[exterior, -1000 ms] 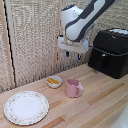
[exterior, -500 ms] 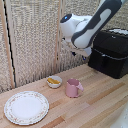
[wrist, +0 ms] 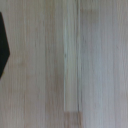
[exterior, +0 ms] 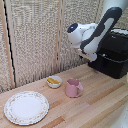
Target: Please go towards the air fryer and gently seize its handle using your gripper. Slowly reveal the interior of the air fryer by pulling the handle outward. Head to the bowl filled with hot dogs and firmly but gently grasp it. Carefully place it inside the now-open air fryer.
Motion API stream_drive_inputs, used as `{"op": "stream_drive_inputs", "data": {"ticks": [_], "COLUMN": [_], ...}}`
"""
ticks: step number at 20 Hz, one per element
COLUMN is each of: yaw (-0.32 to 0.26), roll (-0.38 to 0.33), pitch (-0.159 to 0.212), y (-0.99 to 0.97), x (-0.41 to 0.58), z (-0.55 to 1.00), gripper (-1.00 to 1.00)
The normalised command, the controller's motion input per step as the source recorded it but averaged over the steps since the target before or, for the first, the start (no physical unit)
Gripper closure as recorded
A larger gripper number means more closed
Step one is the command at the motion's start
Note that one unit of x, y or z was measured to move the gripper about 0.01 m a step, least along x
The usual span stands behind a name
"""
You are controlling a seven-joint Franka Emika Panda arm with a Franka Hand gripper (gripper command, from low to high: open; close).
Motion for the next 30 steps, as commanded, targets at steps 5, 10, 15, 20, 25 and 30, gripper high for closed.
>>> {"op": "stream_drive_inputs", "data": {"ticks": [5,10,15,20,25,30], "yaw": [0.089,0.106,0.106,0.092,0.088,0.003], "roll": [-0.021,-0.048,-0.059,-0.008,0.048,0.013], "pitch": [-0.017,-0.006,0.0,0.018,0.028,0.02], "y": [-0.82,-0.79,-0.76,-0.65,-0.51,-0.08], "x": [-0.05,-0.07,-0.087,-0.02,0.113,0.083], "z": [-0.05,0.0,0.0,0.0,-0.04,0.0], "gripper": [-1.0,-1.0,-1.0,-1.0,1.0,1.0]}}
